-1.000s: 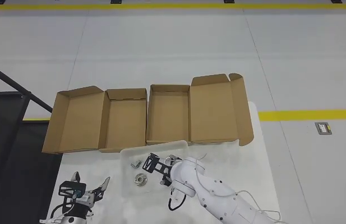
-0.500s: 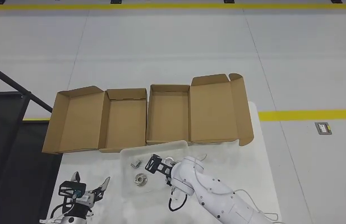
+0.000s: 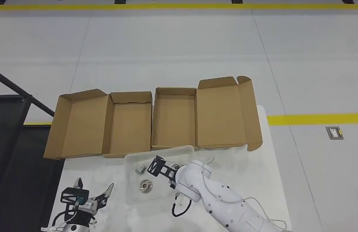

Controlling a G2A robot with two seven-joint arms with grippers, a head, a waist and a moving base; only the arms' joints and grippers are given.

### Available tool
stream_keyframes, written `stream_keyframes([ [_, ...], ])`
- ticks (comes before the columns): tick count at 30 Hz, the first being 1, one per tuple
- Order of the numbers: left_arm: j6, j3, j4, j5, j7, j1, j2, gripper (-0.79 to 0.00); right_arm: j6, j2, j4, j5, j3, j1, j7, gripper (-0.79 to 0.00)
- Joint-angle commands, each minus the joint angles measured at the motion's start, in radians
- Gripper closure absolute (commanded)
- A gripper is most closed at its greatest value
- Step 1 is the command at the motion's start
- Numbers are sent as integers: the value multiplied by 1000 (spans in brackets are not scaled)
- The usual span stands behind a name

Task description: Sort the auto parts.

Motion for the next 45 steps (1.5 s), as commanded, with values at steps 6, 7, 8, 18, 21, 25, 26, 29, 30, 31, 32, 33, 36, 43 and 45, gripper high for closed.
stream_keyframes([
  [6,0,0,0,0,0,0,0,-785,-28,1,-13,4,21,-13,5,0],
  [7,0,0,0,0,0,0,0,-785,-29,1,-17,1,25,-14,-3,0],
  [8,0,0,0,0,0,0,0,-785,-28,2,-27,-6,29,-16,-12,0],
  [18,0,0,0,0,0,0,0,-785,104,22,-285,-218,130,-59,-226,0],
  [21,0,0,0,0,0,0,0,-785,104,22,-285,-218,130,-59,-226,0],
  [25,0,0,0,0,0,0,0,-785,104,22,-285,-218,130,-59,-226,0],
  [26,0,0,0,0,0,0,0,-785,104,22,-285,-218,130,-59,-226,0],
  [29,0,0,0,0,0,0,0,-785,104,22,-285,-218,130,-59,-226,0],
  [30,0,0,0,0,0,0,0,-785,104,22,-285,-218,130,-59,-226,0],
  [31,0,0,0,0,0,0,0,-785,104,22,-285,-218,130,-59,-226,0],
  [32,0,0,0,0,0,0,0,-785,104,22,-285,-218,130,-59,-226,0],
  [33,0,0,0,0,0,0,0,-785,104,22,-285,-218,130,-59,-226,0],
  [36,0,0,0,0,0,0,0,-785,110,21,-262,-200,141,-60,-249,0],
  [43,0,0,0,0,0,0,0,-785,213,-75,109,-2,92,235,-318,0],
  [45,0,0,0,0,0,0,0,-785,255,-122,265,72,57,335,-353,0],
])
